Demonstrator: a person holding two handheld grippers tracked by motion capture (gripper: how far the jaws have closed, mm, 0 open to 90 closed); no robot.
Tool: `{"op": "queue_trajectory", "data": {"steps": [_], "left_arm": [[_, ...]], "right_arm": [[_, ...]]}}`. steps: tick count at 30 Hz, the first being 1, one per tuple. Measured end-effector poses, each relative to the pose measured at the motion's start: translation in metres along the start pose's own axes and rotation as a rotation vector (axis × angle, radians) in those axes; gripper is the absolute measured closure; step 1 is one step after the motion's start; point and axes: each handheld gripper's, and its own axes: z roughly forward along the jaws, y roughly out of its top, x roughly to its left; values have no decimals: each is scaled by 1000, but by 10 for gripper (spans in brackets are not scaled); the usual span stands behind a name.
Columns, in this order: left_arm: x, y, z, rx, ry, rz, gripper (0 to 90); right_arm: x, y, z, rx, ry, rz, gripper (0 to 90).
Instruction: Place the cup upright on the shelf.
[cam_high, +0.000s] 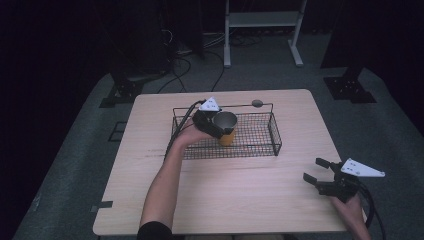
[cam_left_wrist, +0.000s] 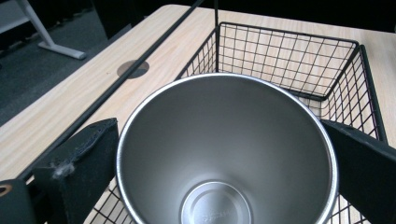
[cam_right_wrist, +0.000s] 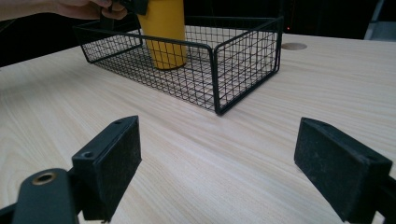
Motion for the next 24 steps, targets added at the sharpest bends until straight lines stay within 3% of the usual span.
{"op": "queue_trajectory", "data": {"steps": [9, 20, 24], "left_arm": [[-2, 5, -6, -50, -7, -4, 0], [-4, 11, -16, -63, 7, 19, 0], [-5, 14, -22, -88, 12, 23, 0]], "right_arm": [[0, 0, -1, -4, 4, 7, 137], [1, 0, 0, -1, -5, 4, 138], [1, 0, 0, -1, -4, 5, 137]]}}
